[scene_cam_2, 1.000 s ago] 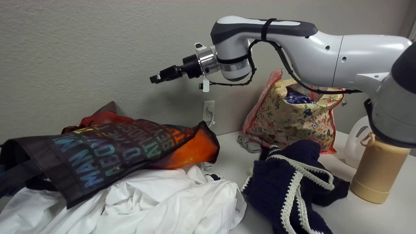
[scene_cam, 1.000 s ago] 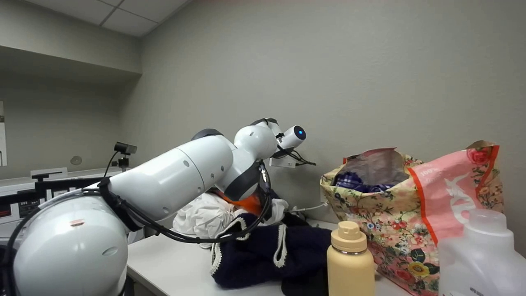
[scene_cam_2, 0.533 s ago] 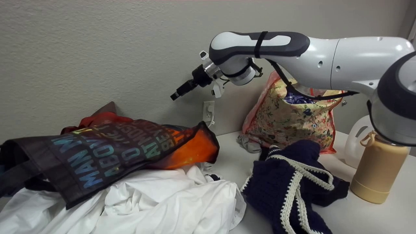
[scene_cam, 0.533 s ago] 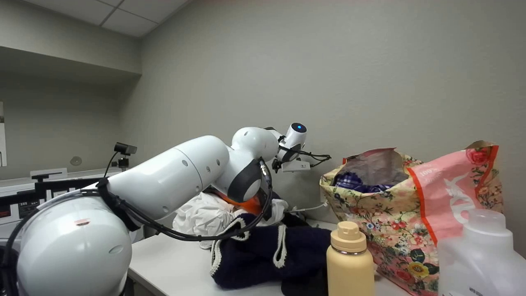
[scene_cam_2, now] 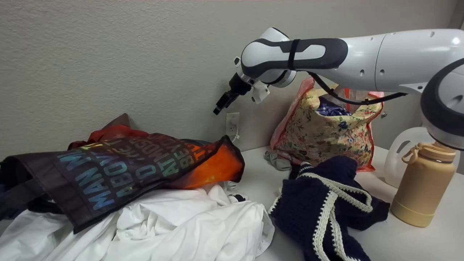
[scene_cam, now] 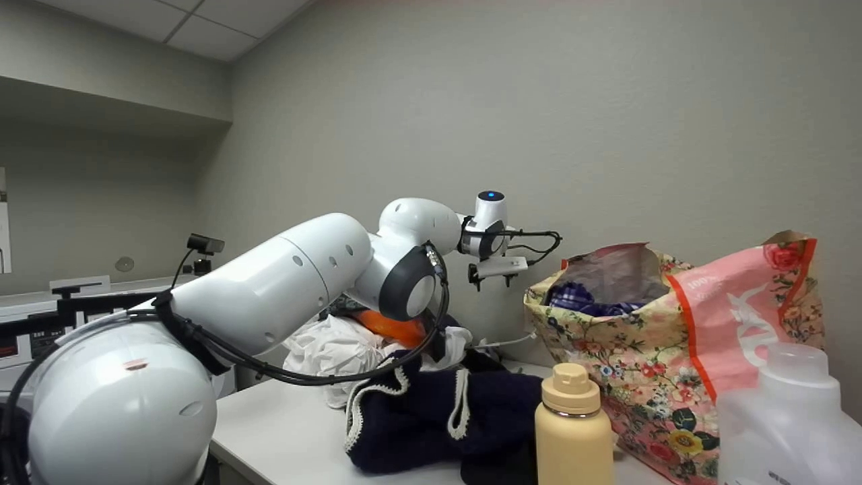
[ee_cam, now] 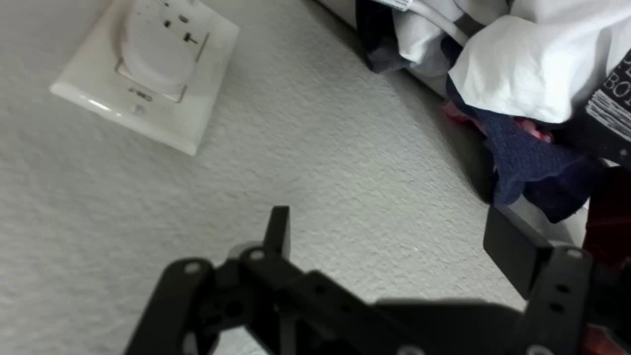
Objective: Move the socks to the left
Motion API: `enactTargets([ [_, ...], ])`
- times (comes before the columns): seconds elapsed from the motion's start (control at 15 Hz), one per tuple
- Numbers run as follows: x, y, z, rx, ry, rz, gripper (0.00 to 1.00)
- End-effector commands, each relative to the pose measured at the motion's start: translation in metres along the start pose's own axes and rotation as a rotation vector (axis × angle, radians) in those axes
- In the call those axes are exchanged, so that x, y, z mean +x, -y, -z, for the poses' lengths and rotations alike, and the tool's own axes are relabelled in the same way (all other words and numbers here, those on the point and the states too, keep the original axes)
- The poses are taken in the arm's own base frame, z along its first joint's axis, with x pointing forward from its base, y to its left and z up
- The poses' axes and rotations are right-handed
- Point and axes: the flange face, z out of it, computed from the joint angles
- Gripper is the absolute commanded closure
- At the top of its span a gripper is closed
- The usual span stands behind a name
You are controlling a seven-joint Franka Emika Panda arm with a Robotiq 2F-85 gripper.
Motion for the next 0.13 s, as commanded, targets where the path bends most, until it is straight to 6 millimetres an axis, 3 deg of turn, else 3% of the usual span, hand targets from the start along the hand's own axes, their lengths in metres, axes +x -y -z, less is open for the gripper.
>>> enactTargets([
  [0.0,-0.0037,-0.0157,0.0203,-0.062,0.061,-0.038,0.00],
  [0.07,-0.0066,-0.0204,0.0216,-0.084,0.067,-0.046,0.00],
])
